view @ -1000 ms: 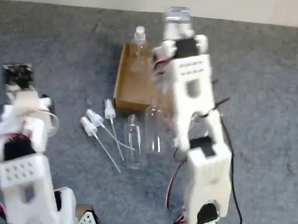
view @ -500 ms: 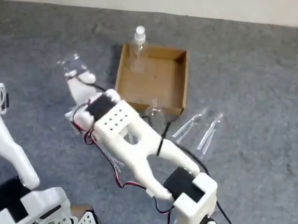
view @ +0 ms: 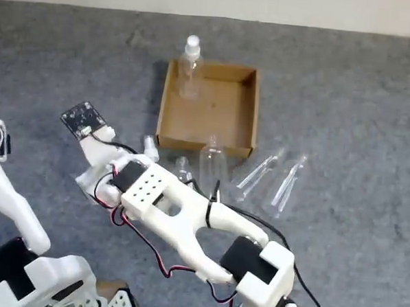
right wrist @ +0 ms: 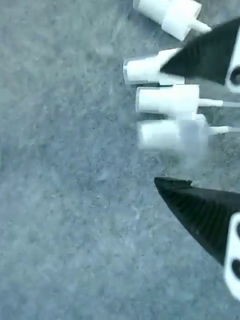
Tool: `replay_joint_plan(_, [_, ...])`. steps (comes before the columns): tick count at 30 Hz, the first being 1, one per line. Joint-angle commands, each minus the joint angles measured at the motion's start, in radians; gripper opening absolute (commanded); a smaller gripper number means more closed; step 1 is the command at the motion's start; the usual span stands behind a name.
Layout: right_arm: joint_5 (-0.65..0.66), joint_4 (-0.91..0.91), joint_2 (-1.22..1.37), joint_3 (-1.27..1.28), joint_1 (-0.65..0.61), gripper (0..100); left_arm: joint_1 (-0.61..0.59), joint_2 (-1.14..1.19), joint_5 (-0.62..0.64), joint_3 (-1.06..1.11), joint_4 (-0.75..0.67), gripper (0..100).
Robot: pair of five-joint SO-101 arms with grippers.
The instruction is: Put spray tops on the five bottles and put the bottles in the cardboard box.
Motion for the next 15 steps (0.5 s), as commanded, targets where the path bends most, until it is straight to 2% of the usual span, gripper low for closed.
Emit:
replay_joint_plan(1, [-0.005, 0.07, -0.076, -0.013, 0.027, 28.9, 0.048, -0.012, -0.006, 0.013, 0.012, 7])
replay_joint_plan(6, [-0.003, 0.421, -0.174, -0.122, 0.145, 28.6, 0.048, -0.013, -0.006, 0.005, 0.069, 7])
replay_joint_plan(10, [0.002, 0.653, -0.318, -0.186, 0.255, 16.7, 0.107, -0.059, -0.006, 0.018, 0.157, 7])
replay_joint_plan(12, [0.077, 0.745, -0.398, -0.193, 0.315, 12.2, 0.153, -0.119, -0.005, 0.042, 0.213, 7])
replay_joint_plan(15, [0.199, 0.866, -0.492, -0.14, 0.446, 12.1, 0.243, -0.242, 0.034, 0.117, 0.273, 7])
